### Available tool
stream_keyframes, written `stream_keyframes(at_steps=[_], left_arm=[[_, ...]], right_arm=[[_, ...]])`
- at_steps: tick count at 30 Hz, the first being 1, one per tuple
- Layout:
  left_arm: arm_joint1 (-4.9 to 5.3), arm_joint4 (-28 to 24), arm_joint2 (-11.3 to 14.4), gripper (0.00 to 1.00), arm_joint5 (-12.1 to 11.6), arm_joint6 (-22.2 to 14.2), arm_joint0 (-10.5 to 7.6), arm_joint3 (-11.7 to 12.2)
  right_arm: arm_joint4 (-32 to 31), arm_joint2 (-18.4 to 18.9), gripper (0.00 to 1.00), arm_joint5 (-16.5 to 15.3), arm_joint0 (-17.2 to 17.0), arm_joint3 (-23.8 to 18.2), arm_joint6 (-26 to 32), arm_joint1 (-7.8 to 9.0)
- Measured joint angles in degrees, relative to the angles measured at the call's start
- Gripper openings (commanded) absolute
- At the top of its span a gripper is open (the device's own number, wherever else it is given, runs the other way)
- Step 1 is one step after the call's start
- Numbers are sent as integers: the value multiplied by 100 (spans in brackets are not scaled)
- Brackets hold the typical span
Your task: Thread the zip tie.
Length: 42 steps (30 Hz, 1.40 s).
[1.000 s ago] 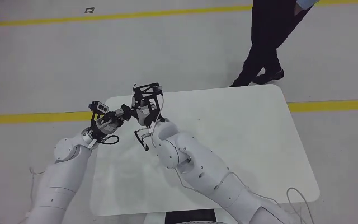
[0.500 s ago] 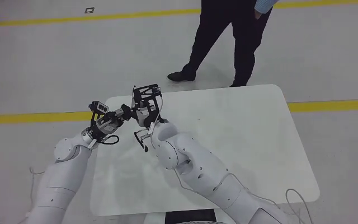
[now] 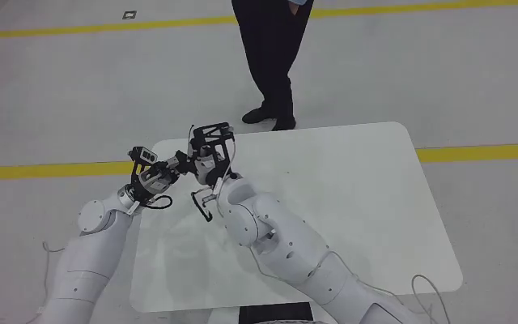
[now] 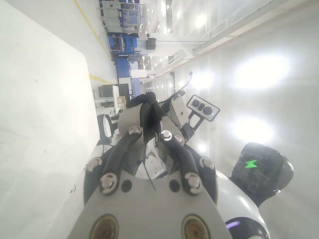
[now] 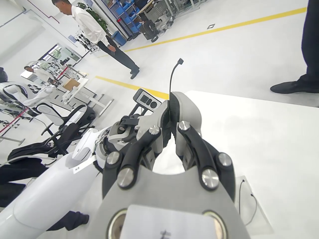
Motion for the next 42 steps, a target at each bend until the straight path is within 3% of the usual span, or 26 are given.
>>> stream_keyframes(at_steps=[22, 42], left_arm=[[0, 0, 0, 0, 0, 0, 0, 0], [0, 0, 0, 0, 0, 0, 0, 0]], right_arm=[[42, 152, 0, 62, -254, -37, -169, -94], [84, 165, 0, -40, -264, 91, -158, -142]])
